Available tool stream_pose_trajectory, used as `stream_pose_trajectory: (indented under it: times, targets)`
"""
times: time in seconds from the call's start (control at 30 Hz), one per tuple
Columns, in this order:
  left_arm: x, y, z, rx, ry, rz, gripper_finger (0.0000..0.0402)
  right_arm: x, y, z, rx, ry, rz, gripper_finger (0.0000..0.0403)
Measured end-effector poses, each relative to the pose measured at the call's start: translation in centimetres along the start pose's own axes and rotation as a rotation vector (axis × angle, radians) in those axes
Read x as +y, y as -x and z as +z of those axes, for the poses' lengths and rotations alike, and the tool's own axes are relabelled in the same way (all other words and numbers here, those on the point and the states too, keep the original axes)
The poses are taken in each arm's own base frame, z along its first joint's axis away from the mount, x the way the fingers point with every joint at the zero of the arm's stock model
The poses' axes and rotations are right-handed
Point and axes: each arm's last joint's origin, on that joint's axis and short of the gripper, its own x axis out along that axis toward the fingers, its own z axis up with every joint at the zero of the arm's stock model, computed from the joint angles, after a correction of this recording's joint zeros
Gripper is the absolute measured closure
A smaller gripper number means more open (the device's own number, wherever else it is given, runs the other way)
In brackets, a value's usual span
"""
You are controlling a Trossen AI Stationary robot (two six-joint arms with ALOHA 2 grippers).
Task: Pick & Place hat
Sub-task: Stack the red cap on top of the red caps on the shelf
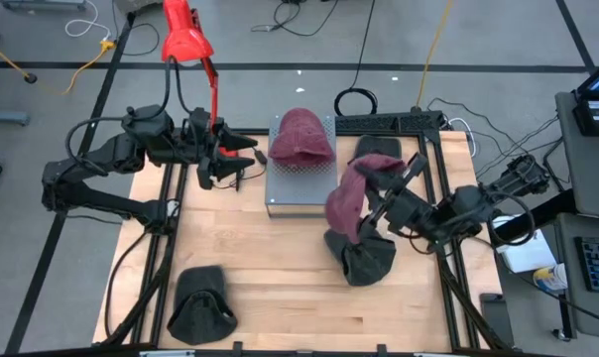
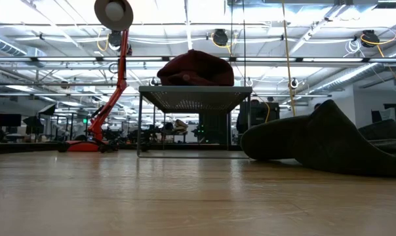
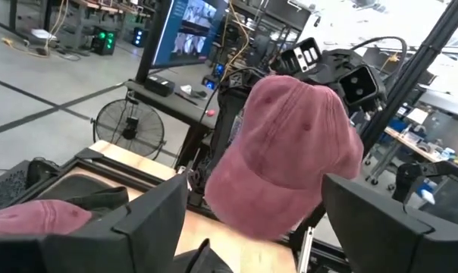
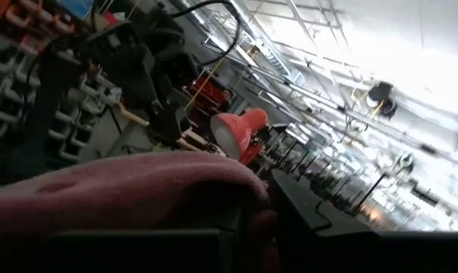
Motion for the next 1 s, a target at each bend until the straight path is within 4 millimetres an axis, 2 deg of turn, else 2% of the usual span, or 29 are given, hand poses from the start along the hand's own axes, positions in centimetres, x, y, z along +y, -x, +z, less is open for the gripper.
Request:
stream_pose_trajectory:
  times: [0.1, 0.23, 0.4, 0.57, 0.73, 1.0]
  targets:
    - [0.0, 0.0, 0.0, 0.0, 0.006, -0.001, 0.0091, -0.3, -0.4, 0.3, 0.0, -0.061, -0.014, 0.0367]
    - [0.0, 0.0, 0.0, 0.0, 0.01, -0.001, 0.0091, -0.8, -1.9, 0.4, 0.003, -0.14, -0.08, 0.0367]
    - [0.0, 0.0, 0.0, 0.0, 0.033, -0.002, 0.0091, -1.7, -4.4, 0.0, 0.002, -0.254, -0.202, 0.0367]
    - [0.0, 0.0, 0.0, -0.001, 0.044, -0.003, 0.0091, -1.7, -7.3, -0.4, -0.01, -0.365, -0.27, 0.0365]
    - [0.0, 0.2, 0.1, -0.013, 0.076, 0.012, 0.0091, -1.6, -10.2, 0.0, -0.017, -0.473, -0.338, 0.0364]
    - [-0.5, 1.6, 0.7, -0.062, 0.074, 0.019, 0.0092, -1.0, -14.3, 0.4, 0.0, -0.526, -0.437, 0.0365]
